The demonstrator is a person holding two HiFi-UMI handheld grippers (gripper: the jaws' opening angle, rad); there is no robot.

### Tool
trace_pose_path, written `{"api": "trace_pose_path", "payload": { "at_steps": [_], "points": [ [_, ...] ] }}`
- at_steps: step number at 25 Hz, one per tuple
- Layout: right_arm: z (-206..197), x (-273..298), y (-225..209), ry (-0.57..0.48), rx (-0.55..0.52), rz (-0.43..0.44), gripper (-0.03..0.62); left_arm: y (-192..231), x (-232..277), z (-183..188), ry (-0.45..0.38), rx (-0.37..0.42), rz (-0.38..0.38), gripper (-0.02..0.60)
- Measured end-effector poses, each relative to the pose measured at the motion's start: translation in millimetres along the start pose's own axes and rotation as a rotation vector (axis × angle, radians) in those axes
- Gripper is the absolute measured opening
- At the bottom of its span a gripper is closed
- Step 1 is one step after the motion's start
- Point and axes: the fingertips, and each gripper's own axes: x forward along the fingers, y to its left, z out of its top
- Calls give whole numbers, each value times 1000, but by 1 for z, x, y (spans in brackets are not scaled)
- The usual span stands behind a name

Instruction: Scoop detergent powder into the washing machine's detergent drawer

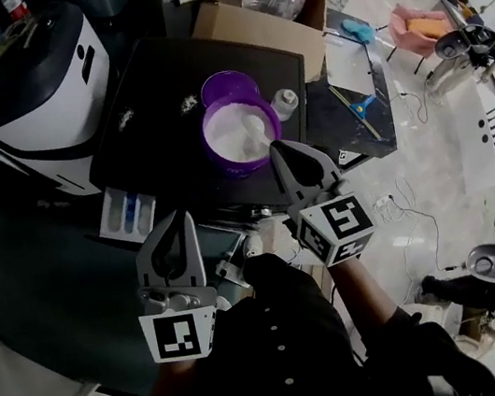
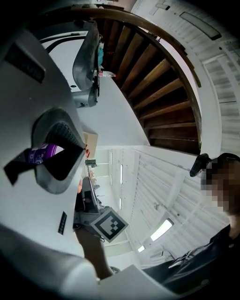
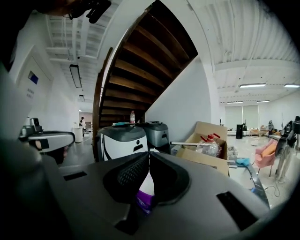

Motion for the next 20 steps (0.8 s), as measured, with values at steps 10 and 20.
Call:
{"api": "trace_pose_path", "payload": {
  "at_steps": [10,20],
  "points": [
    [-27,1,-27,136,-56,-42,32,-15,22,-6,10,-15,-57,14],
    [-64,22,-31,313,-91,-9,32,-14,36,-28,71,-37,-50,14]
  ]
}}
